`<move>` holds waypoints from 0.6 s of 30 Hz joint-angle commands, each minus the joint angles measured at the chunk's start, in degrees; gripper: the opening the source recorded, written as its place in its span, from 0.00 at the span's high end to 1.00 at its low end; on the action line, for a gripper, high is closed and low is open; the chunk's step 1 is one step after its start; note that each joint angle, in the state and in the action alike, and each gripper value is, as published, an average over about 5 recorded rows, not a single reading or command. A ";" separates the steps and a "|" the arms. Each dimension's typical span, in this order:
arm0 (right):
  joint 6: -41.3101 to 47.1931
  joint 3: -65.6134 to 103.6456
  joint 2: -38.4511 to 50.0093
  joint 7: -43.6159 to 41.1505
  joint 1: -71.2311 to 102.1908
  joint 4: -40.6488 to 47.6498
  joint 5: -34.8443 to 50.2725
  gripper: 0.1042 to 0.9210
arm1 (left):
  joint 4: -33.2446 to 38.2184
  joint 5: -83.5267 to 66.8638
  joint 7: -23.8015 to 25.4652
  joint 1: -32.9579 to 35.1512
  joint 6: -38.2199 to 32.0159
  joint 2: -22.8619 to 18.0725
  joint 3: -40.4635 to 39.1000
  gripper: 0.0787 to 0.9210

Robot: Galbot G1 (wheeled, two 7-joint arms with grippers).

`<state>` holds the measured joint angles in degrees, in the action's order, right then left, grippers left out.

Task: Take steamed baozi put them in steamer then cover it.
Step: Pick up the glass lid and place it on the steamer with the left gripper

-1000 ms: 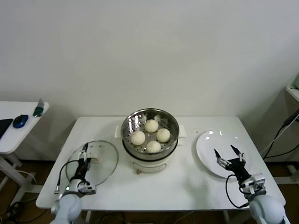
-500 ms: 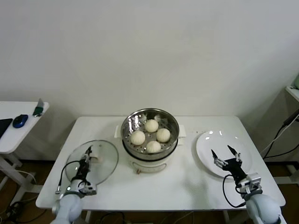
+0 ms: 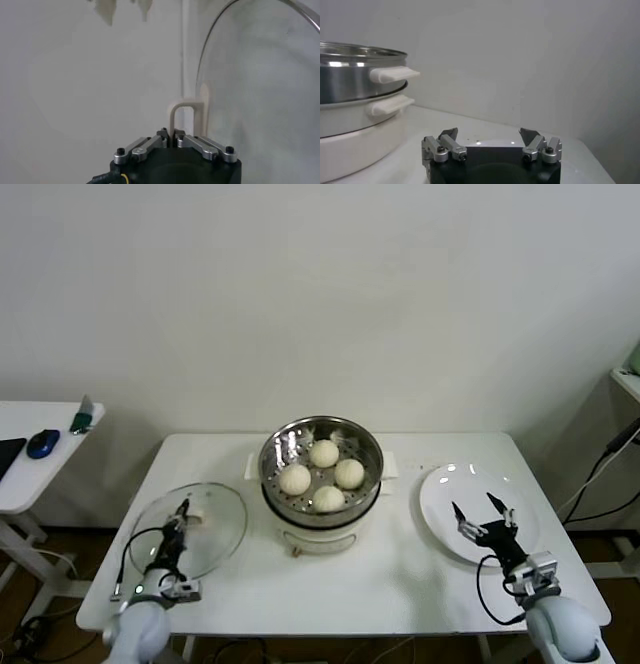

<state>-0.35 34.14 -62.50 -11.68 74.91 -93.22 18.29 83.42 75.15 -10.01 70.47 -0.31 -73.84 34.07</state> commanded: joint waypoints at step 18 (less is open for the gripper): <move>0.81 -5.32 2.80 0.48 -7.76 4.53 -0.30 0.12 | 43.02 -6.97 8.03 12.96 36.76 19.10 -7.38 0.92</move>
<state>0.26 31.25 -60.09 -11.36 70.18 -90.13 18.13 110.17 72.61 -6.37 82.05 19.58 -65.89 32.74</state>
